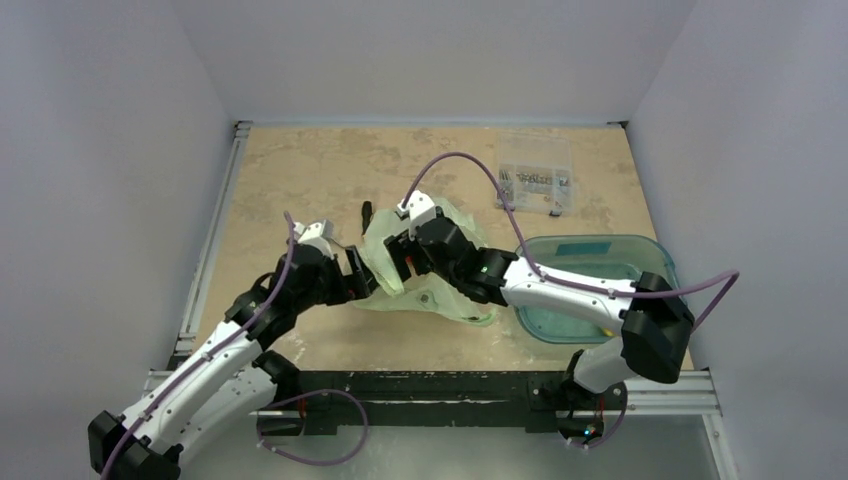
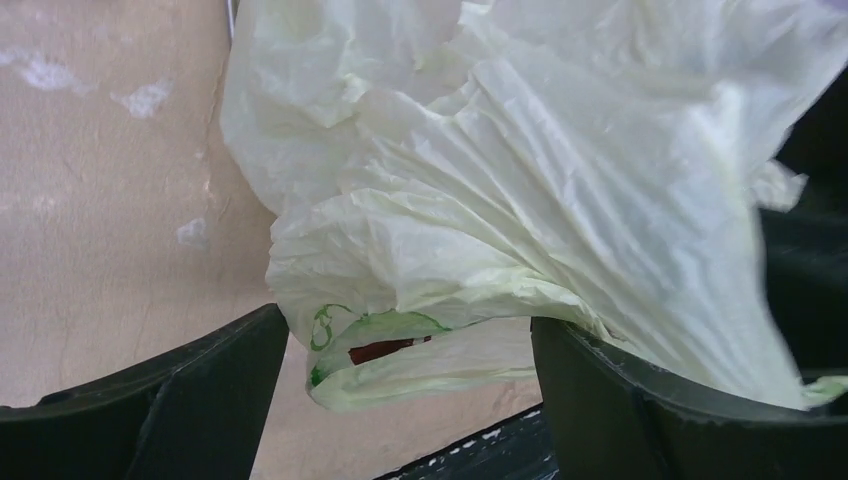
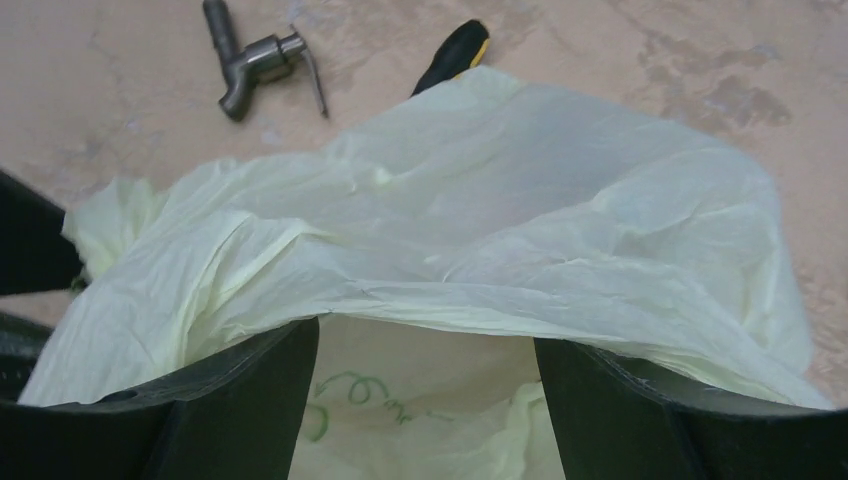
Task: Take the fake fruits out of the plastic bag
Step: Adjust the plastic bag at the center of the board.
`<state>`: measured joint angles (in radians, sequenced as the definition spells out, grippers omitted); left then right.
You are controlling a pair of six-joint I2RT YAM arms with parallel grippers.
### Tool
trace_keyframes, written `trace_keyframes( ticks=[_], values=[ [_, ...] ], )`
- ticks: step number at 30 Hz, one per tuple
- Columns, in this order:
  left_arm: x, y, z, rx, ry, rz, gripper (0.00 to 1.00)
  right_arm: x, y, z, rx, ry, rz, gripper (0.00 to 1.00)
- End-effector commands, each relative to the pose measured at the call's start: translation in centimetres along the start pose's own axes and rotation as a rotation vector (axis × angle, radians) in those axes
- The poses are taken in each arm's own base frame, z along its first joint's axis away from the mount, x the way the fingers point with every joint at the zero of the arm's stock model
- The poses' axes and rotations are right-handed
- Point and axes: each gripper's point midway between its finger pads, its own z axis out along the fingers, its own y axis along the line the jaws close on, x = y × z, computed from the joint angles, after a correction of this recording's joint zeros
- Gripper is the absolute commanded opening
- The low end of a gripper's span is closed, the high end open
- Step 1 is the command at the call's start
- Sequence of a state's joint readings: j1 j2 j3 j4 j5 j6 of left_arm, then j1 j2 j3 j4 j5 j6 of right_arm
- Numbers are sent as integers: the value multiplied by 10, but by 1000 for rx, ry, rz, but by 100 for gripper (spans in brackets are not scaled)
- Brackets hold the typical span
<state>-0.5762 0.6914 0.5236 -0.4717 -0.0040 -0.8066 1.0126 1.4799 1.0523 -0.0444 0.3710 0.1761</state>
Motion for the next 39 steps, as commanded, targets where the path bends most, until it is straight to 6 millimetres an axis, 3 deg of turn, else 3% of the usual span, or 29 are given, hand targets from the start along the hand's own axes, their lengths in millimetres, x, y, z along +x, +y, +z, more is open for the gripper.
trace_keyframes(
  ticks=[1,4,7,9,11,13,17,25,28,31,34,39],
  values=[
    [-32,-27,-9,39,-23,121,91,11,19,-16,-111,21,121,76],
    [-39,-21,2,-17,-38,127,85,37,13,-15,-85,55,166,69],
    [-39,-8,12,-82,-54,108,69,64,4,-15,-44,74,185,63],
    [-37,-3,14,-91,-65,85,60,94,-9,-18,10,109,202,61],
    [-34,-2,13,-77,-74,64,58,117,-26,-23,99,139,228,59],
    [-31,0,7,-60,-88,56,63,132,-37,-31,149,151,257,58],
    [-26,-7,-17,0,-73,86,85,123,-24,-47,13,76,315,60],
    [-67,-82,-112,269,-131,370,100,102,-17,-46,-22,27,327,63],
    [-90,-103,-131,292,-146,488,100,97,-12,-44,-35,16,363,63],
    [-102,-127,-120,343,-96,618,100,89,-13,-43,-17,-10,451,62],
    [-102,-141,-80,378,-32,756,100,78,-15,-45,1,-46,534,59],
    [-73,-147,-18,378,77,1040,100,65,-23,-47,53,-69,606,51]
  ],
)
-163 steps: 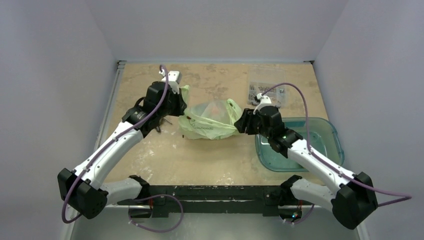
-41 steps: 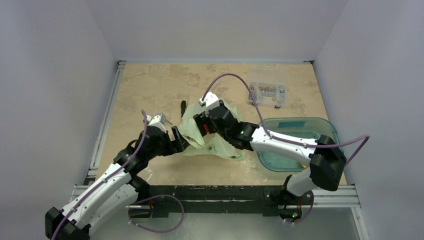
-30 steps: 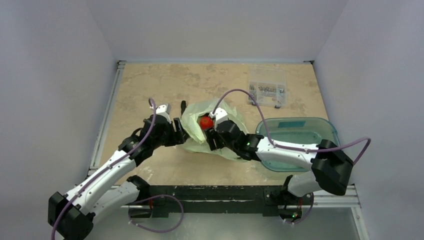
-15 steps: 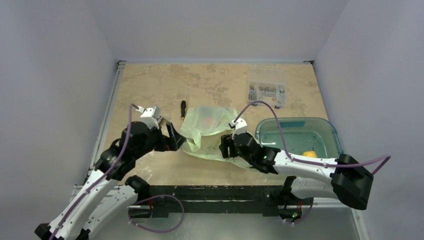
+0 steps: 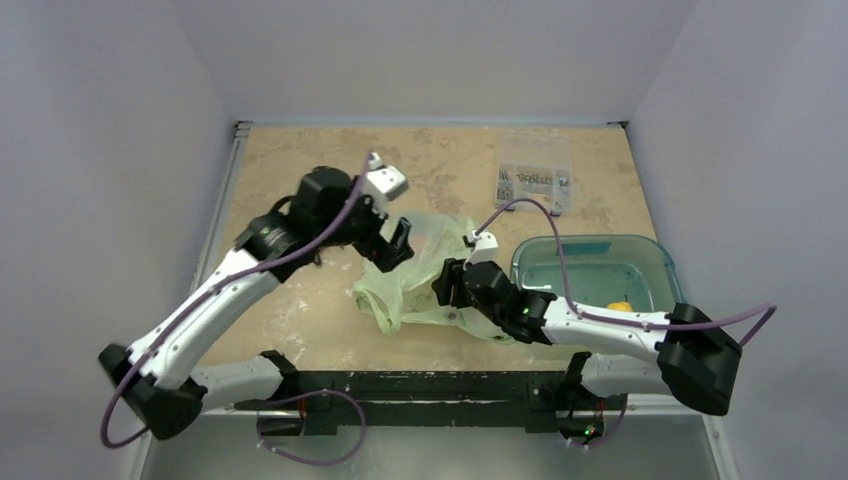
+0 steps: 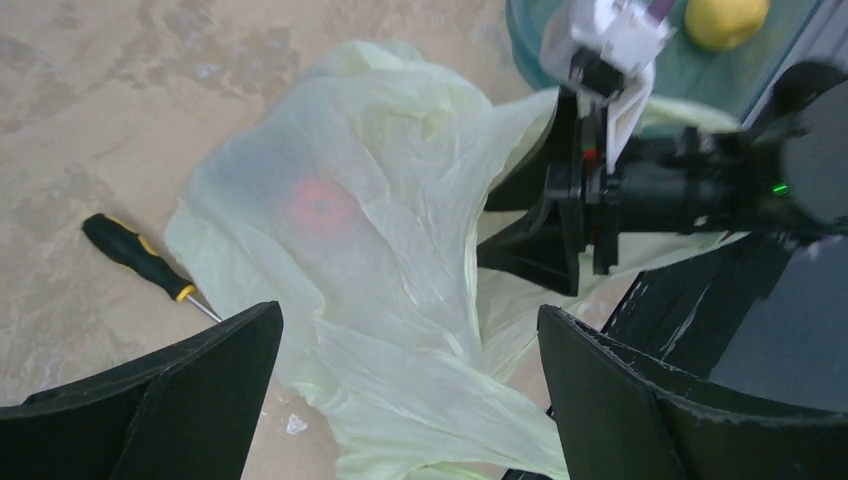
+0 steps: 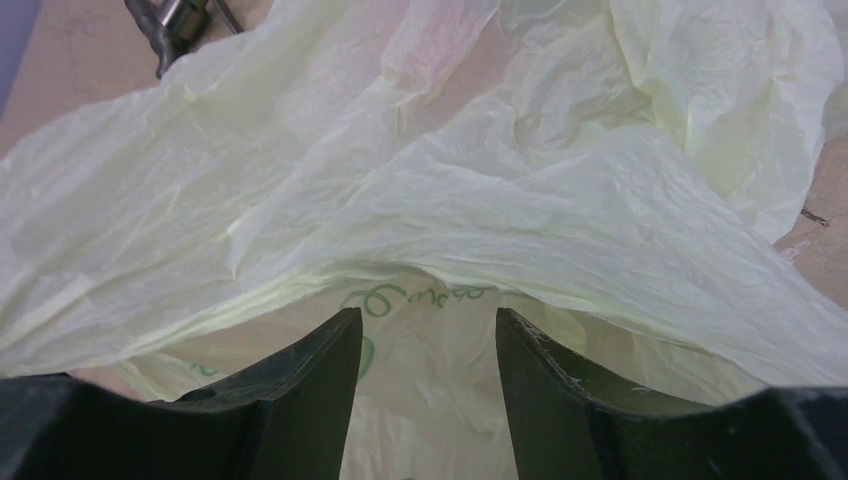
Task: Take the fake fruits out of the plastic bag
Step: Adjust the plastic bag at the center of the board.
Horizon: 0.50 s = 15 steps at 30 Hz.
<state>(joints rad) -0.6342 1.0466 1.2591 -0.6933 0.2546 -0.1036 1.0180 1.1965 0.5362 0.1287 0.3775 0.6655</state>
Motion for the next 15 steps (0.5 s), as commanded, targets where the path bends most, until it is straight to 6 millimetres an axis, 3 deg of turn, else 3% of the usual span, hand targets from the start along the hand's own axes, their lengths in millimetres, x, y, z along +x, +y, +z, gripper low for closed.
trace_keyframes(
  ticks=[1,6,11,15],
  values=[
    [36,-10,51,89,160,313,100,-46,15,-6,12,-120,148,50],
    [70,-16,71,132,210,400,100,-46,3,-10,55,-137,181,47],
    [98,-22,77,164,242,421,100,-37,-1,-9,46,-124,201,46],
    [107,0,87,17,276,510,100,-29,-1,-8,28,-114,209,46]
  ],
)
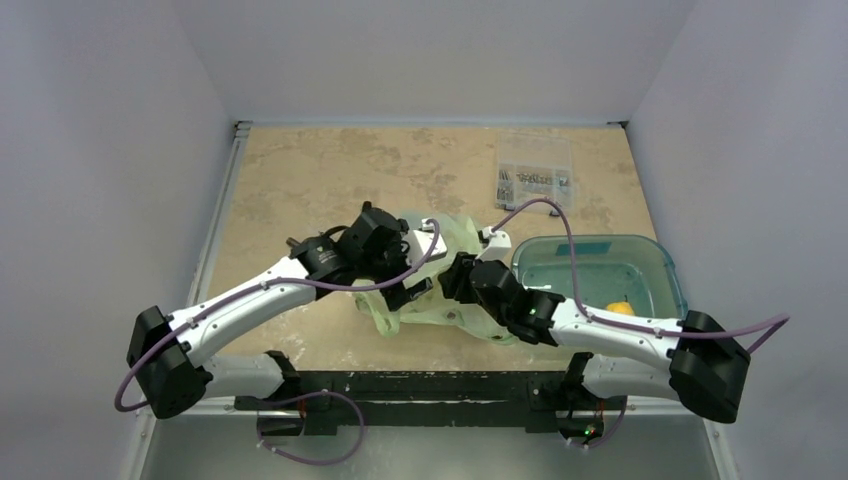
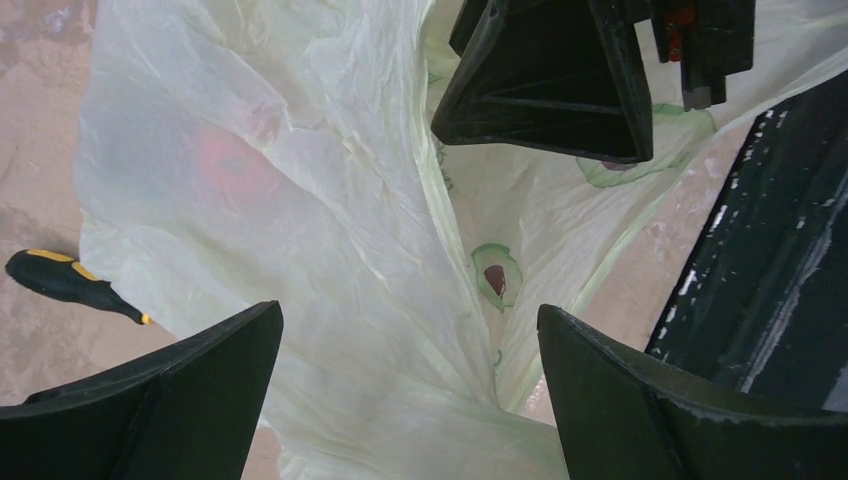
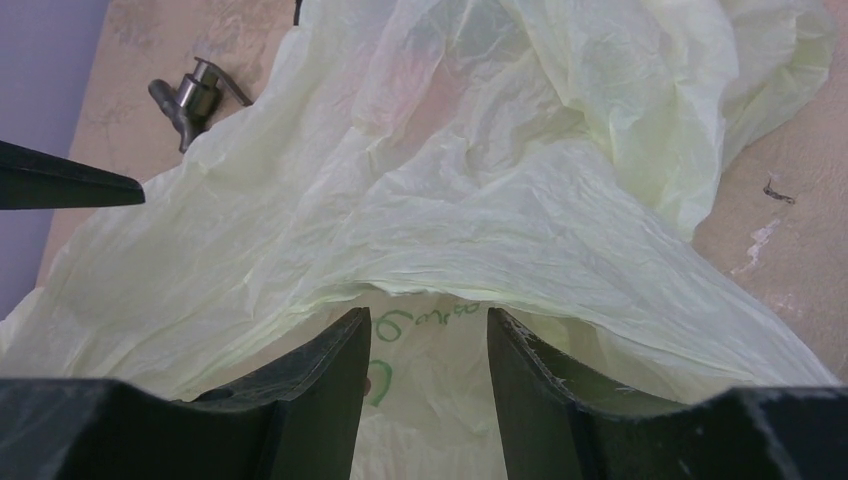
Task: Take the fake fruits out of the plastic bag
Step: Adjust the plastic bag at the center of the board.
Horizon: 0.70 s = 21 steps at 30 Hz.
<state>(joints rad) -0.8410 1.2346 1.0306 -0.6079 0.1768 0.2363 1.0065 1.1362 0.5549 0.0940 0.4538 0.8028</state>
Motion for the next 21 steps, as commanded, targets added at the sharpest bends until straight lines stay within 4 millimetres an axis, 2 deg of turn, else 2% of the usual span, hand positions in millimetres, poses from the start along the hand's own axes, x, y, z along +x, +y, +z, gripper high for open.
trace_keyframes(
  ticks=[1,6,10,14,18,21],
  values=[
    [-9,23,7,-161,-12,121,100,0,0,1,-15,-22,51,46],
    [0,34,18,-280,77,202,100,2,4,3,-31,-10,54,46],
    [-2,22,22,-251,72,247,100,1,7,1,-54,-18,66,46],
    [1,23,24,-357,106,370,100,0,8,0,-62,-19,71,46],
    [-16,5,7,-295,-6,361,100,3,9,0,-74,-12,73,46],
    [-13,-10,-1,-211,-53,362,100,4,8,-1,-77,-13,73,46]
  ],
)
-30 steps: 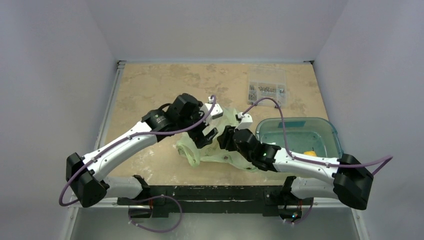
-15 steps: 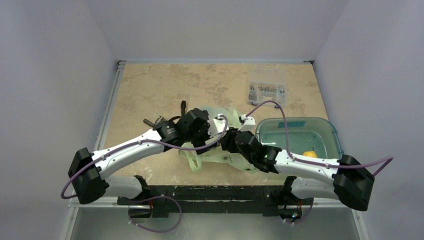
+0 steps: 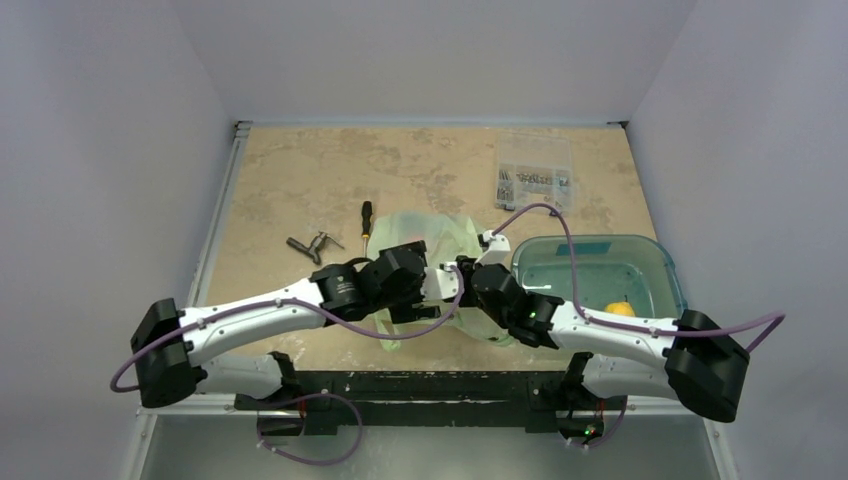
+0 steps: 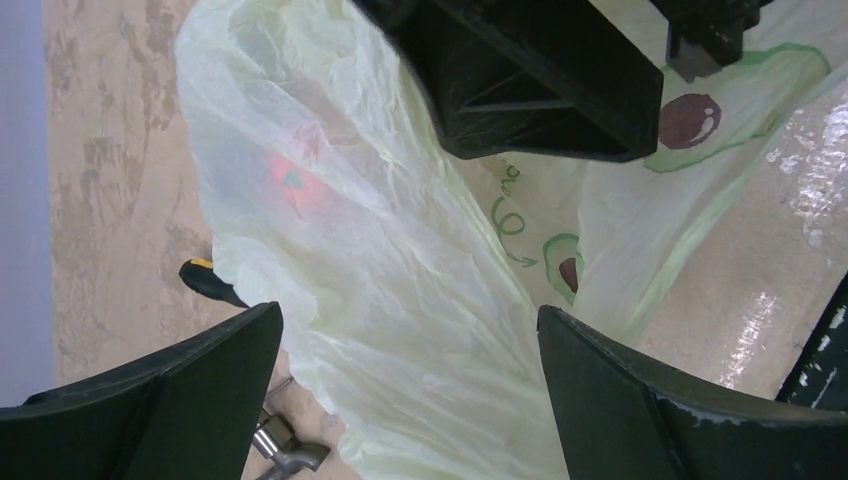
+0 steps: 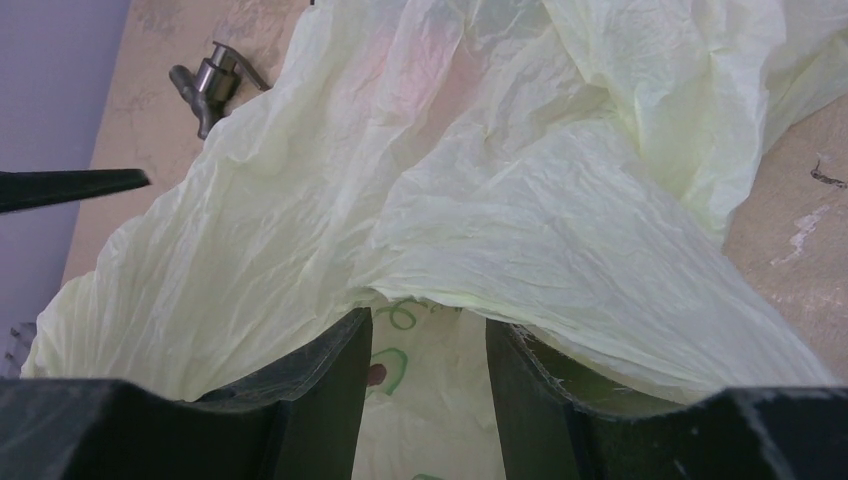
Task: Take the fake fruits out of the plastic bag
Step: Adjust the plastic bag at the center of the board.
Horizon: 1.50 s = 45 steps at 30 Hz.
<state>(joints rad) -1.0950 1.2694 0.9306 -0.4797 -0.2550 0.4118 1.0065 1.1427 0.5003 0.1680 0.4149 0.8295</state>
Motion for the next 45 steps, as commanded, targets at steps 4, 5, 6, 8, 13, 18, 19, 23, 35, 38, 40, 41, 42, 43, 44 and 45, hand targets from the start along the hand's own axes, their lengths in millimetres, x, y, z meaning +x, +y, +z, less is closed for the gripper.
trace_keyframes(
  ticks=[4,5,6,8,13,18,19,23,35,38,40,41,42,43,44,45],
  values=[
    [-29,1,-34,39,-203,-33,100,-11,10,-4,-47,-37,42,46],
    [-29,2,-34,33,-199,-33,100,-10,10,-4,-48,-37,38,46],
    [-28,3,-34,28,-189,-34,100,-11,10,-4,-48,-38,34,46],
    [-26,3,-30,30,-160,-41,100,-10,9,-3,-45,-38,31,46],
    [-14,-10,-12,47,-33,14,100,-11,11,-1,-46,-38,32,46],
    [1,-10,-2,10,97,66,100,-8,12,3,-47,-30,27,46],
    [6,-5,1,-24,124,70,100,-8,12,3,-48,-26,27,46],
    [18,16,12,-147,228,76,92,-10,13,1,-53,-28,16,46],
    [10,78,-4,-265,110,-223,0,-11,23,2,-106,-18,-179,45],
    [4,80,-10,-261,28,-280,0,-10,31,6,-128,-3,-202,45],
    [-3,84,-17,-274,-31,-318,0,-14,37,7,-143,-13,-200,44],
    [-6,86,-20,-276,-64,-340,0,-16,41,8,-153,-20,-196,44],
    [-12,89,-24,-282,-107,-375,0,-18,46,9,-165,-27,-195,43],
    [-14,93,-28,-295,-135,-405,0,-19,51,10,-176,-27,-197,43],
    [-16,96,-31,-305,-169,-435,0,-20,57,11,-190,-29,-201,41],
    [-18,98,-34,-308,-195,-461,0,-21,62,13,-197,-29,-208,41]
  ],
)
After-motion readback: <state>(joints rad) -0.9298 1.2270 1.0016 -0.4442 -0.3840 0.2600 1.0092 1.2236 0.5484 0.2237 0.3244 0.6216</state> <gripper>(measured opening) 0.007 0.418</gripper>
